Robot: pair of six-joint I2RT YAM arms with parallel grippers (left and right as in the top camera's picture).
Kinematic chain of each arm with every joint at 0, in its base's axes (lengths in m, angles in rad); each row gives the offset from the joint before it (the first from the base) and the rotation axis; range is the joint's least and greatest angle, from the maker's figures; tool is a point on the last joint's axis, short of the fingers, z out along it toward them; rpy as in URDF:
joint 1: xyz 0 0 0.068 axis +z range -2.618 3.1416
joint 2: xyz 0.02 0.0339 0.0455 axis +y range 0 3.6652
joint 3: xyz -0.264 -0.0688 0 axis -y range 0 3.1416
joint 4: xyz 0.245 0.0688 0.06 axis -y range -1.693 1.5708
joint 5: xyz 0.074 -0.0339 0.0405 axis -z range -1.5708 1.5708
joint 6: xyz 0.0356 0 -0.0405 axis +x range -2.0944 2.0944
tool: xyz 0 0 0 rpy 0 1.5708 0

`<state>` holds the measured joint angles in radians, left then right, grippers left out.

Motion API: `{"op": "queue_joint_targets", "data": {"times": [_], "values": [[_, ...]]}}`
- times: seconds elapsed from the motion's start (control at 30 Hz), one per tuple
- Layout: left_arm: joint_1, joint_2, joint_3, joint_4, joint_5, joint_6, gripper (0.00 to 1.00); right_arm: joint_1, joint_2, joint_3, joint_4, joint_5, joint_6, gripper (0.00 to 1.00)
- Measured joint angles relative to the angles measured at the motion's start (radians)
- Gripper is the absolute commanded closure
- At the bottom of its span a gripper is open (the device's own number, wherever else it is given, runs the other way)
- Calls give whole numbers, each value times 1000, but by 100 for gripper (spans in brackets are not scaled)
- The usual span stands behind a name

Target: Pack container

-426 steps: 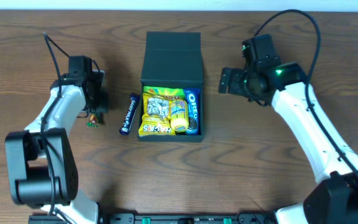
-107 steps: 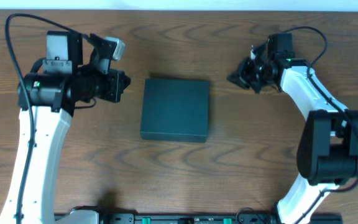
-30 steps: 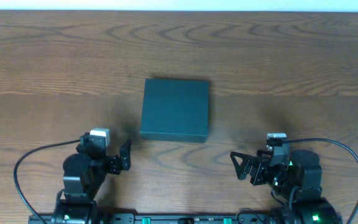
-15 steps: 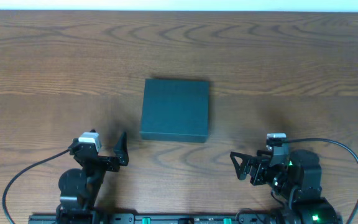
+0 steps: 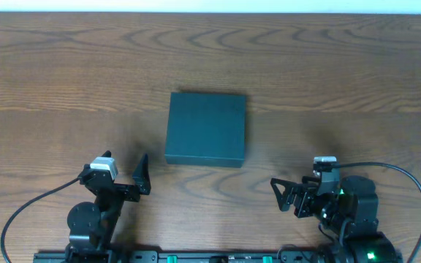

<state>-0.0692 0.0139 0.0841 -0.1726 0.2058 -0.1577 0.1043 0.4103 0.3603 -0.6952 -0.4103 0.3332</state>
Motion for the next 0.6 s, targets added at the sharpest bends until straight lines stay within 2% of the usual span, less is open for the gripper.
{"op": "queue_joint_targets", "data": {"times": [0.37,0.6], "values": [[0,0,0,0,0,0,5,0,-4,0,-29,14,-11,1],[0,0,0,0,0,0,5,8,-159,-16,-48,241,-64,1]]}}
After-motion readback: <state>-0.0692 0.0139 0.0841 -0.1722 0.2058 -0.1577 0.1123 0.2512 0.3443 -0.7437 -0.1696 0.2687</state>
